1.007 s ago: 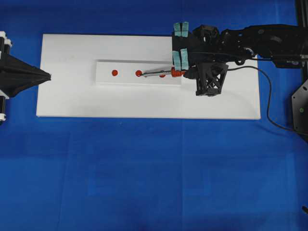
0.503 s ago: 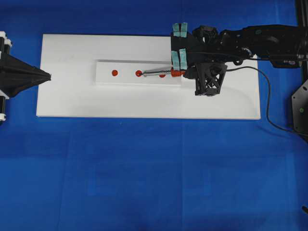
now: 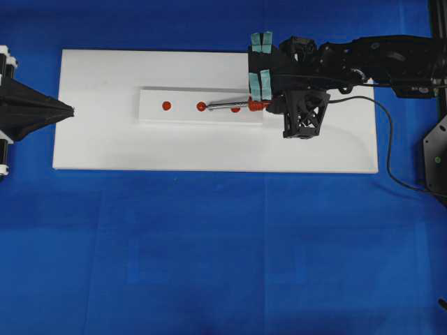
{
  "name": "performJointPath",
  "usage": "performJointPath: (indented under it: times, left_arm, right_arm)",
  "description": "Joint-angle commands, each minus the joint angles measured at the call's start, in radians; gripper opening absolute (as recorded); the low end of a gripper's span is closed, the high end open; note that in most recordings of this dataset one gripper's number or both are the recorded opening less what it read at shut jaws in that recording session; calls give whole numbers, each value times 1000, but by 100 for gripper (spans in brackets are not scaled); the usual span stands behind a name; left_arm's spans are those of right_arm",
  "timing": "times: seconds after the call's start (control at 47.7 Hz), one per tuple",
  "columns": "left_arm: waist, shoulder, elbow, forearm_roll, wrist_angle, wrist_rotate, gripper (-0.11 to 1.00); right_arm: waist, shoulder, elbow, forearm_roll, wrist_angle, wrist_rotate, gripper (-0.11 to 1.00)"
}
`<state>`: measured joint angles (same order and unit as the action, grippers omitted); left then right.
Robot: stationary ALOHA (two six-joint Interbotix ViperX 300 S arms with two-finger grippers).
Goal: Touch the tip of the soldering iron to the mark.
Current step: 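Raise the iron and move it further right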
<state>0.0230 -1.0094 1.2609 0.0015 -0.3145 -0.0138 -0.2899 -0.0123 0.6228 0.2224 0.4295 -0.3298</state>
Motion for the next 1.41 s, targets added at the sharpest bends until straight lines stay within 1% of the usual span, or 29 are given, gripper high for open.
performJointPath:
  times: [0.0,0.797,1.049,1.216,1.258,1.384]
  left_arm:
    - [2,9,-9,2,-9,0,0]
    - [2,9,-12,0,-11,0,0]
    - [2,9,-11,0,-17,0,0]
    - [2,9,-11,0,-21,0,0]
    - [2,9,-11,2,-21,0,0]
    - [2,9,-11,0,-21,0,0]
  right_arm:
    - [0,-12,-20,2,-3,2,6]
    - [0,-20,-29,2,18,2,6]
    - [-6,-109,-80,-6,91,3,6]
    - [-6,-181,-115,-34,143,3,6]
    - [-6,-199,-123,-48,150,3,6]
    - [-6,-230,-137,-61,158,3,6]
